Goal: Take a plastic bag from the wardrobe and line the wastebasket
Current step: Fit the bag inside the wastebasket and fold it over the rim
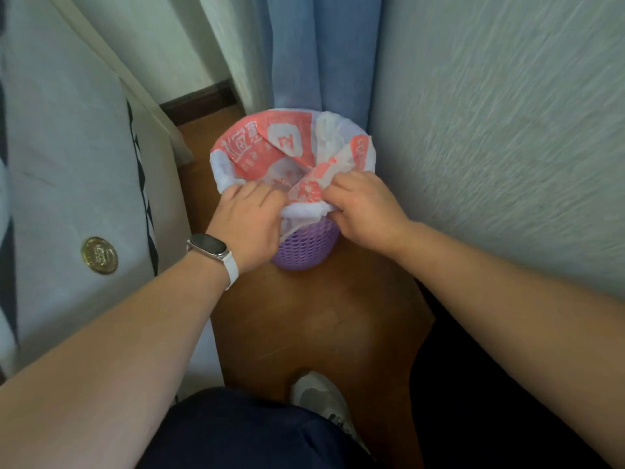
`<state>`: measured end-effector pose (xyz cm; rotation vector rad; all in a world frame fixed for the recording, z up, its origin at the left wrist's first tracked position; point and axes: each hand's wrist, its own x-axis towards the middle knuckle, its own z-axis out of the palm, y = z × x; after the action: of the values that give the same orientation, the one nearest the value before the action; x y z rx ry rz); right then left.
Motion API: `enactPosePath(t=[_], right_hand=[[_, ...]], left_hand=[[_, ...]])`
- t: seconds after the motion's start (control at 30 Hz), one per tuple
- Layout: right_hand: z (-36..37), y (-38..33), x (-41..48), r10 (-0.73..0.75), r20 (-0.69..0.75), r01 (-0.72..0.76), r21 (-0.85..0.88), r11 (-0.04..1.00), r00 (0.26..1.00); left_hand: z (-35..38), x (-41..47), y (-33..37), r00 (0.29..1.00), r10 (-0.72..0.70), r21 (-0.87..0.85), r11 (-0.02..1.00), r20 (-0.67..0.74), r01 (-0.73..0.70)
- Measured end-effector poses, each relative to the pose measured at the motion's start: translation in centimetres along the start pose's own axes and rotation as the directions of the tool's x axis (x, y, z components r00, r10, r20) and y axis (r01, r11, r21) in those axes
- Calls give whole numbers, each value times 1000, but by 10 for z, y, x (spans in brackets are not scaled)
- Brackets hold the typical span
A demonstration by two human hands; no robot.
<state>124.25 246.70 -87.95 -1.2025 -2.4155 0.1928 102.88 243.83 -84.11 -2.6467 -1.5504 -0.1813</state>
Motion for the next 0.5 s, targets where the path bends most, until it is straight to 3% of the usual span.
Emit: enactPosePath(t=[0.5], right_hand=[[7, -6, -20, -8, 254, 9, -2, 1000, 967]], left_hand=[[17, -26, -1, 958, 32, -131, 991, 285, 6]])
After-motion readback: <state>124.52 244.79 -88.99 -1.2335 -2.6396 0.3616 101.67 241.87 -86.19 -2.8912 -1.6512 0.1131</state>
